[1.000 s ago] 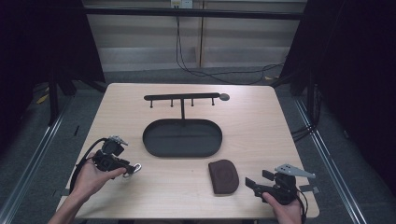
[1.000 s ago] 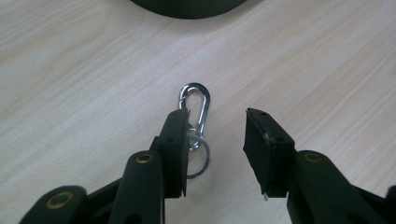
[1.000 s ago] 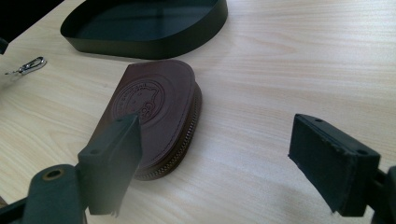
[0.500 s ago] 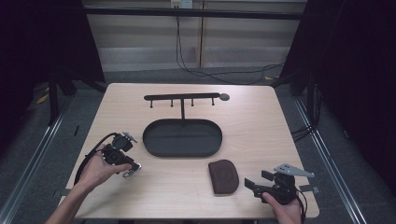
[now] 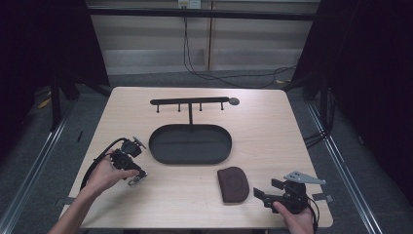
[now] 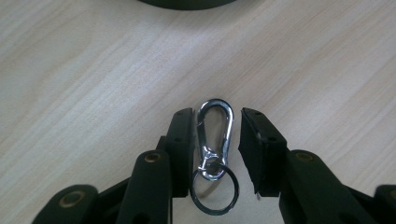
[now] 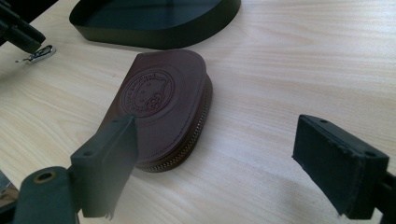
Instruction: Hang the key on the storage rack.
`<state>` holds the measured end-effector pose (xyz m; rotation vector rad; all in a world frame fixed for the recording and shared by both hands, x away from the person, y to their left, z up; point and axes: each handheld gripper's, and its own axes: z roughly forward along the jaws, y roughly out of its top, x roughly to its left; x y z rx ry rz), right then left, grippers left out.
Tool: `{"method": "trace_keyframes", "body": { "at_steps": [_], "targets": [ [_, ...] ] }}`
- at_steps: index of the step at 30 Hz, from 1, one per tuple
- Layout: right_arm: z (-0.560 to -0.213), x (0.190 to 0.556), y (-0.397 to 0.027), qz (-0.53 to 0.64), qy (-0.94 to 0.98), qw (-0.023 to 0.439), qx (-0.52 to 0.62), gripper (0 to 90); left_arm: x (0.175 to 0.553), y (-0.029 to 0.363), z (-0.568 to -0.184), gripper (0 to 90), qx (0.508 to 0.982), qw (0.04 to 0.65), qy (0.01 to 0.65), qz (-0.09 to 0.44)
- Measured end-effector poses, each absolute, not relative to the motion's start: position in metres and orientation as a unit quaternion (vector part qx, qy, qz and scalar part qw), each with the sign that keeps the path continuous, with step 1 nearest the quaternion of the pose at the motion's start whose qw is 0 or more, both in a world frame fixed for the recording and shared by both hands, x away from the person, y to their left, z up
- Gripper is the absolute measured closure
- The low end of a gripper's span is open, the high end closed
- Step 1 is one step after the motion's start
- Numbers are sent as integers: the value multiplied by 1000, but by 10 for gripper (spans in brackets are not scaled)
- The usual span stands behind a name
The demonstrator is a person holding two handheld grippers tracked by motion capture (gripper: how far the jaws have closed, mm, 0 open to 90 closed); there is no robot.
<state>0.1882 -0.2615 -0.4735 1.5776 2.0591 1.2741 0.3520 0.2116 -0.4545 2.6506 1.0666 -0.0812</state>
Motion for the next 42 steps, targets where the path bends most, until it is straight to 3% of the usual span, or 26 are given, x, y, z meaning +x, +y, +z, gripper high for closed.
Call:
{"method": "trace_keyframes", "body": {
  "at_steps": [11, 22, 26, 42],
  "targets": [
    [-475, 189, -260, 427, 713, 123, 542, 140, 355, 204, -465, 650, 925, 109, 363, -26],
    [-475, 189, -259, 422, 717, 120, 541, 140, 349, 191, -465, 634, 931, 73, 357, 17],
    [-476, 189, -259, 421, 717, 118, 543, 140, 351, 189, -465, 676, 932, 65, 356, 7],
    [-477, 190, -259, 419, 718, 114, 544, 140, 355, 194, -459, 683, 922, 69, 381, -14]
  ]
}}
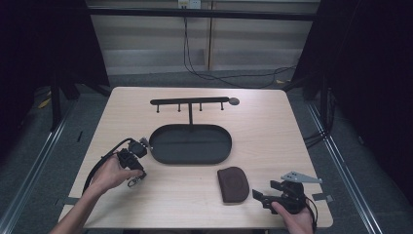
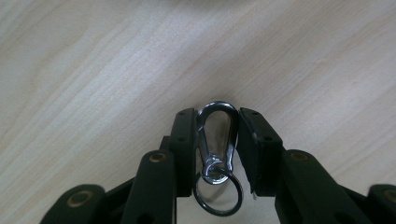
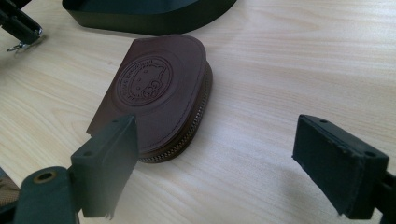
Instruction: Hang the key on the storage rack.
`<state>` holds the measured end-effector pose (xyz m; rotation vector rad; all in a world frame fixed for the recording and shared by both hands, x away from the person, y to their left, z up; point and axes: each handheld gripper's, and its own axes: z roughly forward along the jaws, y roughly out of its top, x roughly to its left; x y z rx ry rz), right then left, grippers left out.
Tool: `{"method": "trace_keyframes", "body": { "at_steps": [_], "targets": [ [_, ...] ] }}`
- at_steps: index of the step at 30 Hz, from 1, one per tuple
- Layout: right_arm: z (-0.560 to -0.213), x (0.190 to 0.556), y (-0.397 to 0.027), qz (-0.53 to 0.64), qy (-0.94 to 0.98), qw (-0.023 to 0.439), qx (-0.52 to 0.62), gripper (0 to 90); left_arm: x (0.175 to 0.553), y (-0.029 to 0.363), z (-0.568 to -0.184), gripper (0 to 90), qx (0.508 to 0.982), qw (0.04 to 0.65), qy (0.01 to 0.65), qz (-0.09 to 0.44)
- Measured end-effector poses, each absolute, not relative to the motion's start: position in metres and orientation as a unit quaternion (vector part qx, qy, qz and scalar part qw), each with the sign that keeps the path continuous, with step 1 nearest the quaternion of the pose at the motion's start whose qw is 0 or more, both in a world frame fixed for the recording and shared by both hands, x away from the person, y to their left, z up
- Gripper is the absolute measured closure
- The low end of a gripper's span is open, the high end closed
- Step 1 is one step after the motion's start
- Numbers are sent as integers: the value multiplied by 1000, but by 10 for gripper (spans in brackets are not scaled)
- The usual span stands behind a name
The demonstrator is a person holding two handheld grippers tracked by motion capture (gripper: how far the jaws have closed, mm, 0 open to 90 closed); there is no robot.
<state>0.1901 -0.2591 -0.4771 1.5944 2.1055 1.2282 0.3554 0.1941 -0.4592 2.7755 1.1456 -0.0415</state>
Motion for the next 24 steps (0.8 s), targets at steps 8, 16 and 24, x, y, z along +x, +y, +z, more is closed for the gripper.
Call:
{"method": "trace_keyframes", "body": {
  "at_steps": [8, 16, 24],
  "targets": [
    [-478, 191, -259, 415, 718, 113, 547, 140, 357, 207, -440, 683, 917, 96, 388, -4],
    [-478, 190, -260, 413, 718, 114, 549, 141, 354, 211, -426, 683, 916, 112, 385, -5],
    [-478, 191, -260, 413, 718, 114, 549, 141, 356, 212, -411, 684, 915, 119, 385, 1]
  ]
}}
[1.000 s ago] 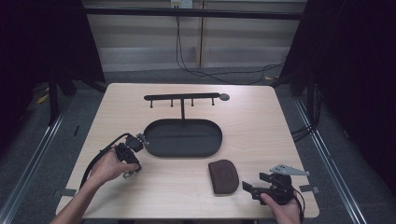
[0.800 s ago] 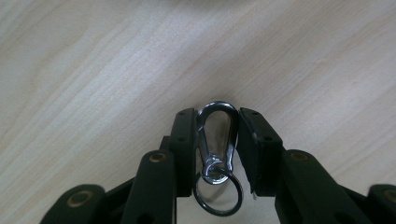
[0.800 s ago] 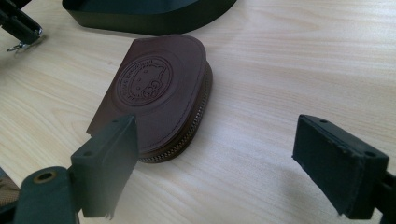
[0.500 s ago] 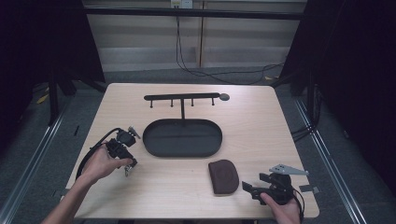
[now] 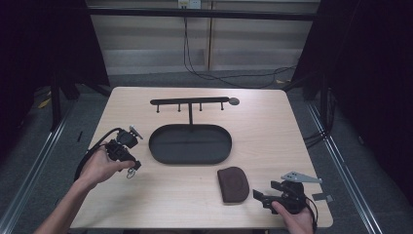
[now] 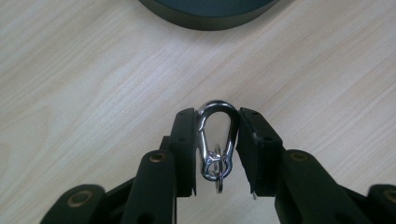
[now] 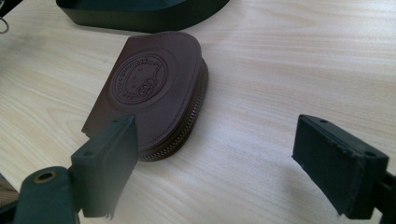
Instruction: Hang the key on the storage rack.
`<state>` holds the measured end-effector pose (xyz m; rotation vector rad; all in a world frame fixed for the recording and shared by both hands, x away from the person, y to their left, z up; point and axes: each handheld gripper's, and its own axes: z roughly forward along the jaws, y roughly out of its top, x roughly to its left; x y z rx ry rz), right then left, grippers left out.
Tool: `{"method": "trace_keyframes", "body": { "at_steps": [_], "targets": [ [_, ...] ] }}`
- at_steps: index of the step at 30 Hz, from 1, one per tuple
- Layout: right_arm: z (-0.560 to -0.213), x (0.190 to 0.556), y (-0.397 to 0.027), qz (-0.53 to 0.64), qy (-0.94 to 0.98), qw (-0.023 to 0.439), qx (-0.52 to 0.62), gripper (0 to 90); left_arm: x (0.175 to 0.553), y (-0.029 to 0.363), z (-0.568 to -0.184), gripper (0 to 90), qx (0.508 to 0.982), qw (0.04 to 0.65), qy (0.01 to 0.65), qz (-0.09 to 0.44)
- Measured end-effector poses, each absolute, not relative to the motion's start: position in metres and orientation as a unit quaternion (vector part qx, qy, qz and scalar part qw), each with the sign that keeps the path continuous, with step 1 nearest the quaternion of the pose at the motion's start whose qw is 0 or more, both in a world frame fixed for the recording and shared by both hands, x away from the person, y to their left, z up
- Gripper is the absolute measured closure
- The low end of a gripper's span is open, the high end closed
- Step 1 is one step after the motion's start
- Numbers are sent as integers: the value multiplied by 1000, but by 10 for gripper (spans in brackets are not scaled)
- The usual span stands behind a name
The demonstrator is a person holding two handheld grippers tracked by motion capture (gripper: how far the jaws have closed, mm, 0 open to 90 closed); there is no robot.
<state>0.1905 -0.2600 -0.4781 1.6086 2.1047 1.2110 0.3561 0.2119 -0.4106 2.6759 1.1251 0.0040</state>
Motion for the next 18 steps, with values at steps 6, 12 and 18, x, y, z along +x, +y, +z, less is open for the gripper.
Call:
{"method": "trace_keyframes", "body": {
  "at_steps": [6, 12, 18],
  "targets": [
    [-477, 190, -260, 413, 718, 117, 548, 145, 359, 213, -403, 683, 916, 125, 381, 2],
    [-478, 190, -260, 412, 718, 116, 549, 145, 363, 212, -392, 683, 917, 125, 380, 2],
    [-478, 190, -261, 415, 715, 114, 550, 145, 365, 209, -382, 683, 916, 112, 385, 2]
  ]
}}
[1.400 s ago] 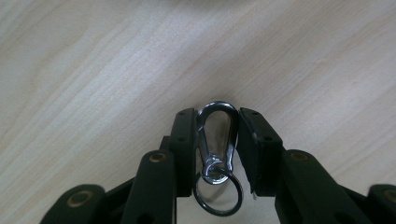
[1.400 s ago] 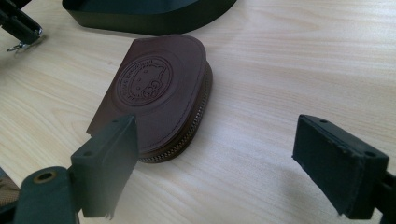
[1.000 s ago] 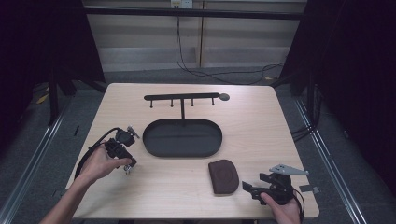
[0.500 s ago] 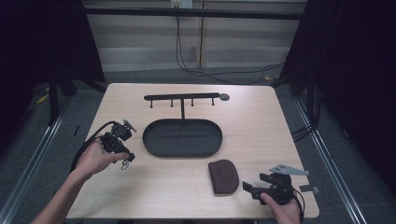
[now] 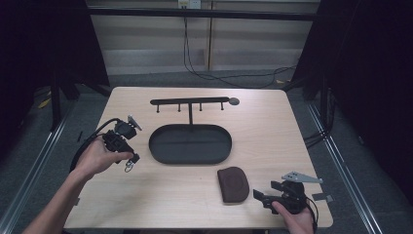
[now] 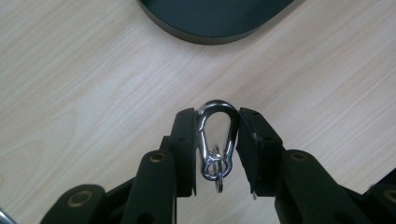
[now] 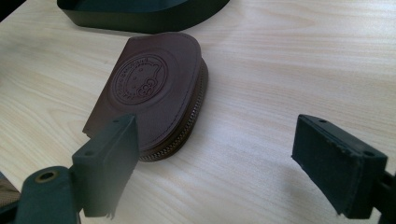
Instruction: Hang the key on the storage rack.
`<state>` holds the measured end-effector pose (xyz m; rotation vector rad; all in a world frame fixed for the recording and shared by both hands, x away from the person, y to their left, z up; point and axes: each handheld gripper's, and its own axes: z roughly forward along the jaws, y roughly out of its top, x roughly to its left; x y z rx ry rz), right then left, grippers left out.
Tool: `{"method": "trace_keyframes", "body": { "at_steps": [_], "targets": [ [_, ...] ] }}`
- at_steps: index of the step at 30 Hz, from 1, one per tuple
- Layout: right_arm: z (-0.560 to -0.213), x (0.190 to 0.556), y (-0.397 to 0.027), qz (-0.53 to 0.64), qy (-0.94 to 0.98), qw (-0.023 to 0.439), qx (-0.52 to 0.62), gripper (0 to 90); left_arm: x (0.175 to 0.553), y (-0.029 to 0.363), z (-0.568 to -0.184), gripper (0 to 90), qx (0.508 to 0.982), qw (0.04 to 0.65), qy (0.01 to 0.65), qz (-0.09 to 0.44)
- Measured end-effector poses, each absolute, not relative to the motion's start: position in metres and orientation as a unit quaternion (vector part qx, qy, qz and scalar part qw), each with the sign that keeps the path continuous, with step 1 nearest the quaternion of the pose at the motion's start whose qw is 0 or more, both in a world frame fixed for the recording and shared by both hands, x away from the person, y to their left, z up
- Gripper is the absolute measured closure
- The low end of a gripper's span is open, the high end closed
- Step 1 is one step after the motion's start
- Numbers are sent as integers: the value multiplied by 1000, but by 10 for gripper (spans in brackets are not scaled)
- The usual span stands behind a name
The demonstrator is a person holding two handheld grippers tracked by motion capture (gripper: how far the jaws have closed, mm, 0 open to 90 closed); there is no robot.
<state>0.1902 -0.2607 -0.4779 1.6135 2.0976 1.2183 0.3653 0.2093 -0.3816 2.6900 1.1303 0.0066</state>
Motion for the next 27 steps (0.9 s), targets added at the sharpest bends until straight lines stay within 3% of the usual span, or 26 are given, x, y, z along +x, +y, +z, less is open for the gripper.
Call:
{"method": "trace_keyframes", "body": {
  "at_steps": [27],
  "targets": [
    [-479, 191, -260, 412, 719, 111, 549, 145, 380, 199, -339, 683, 911, 111, 398, 0]
  ]
}}
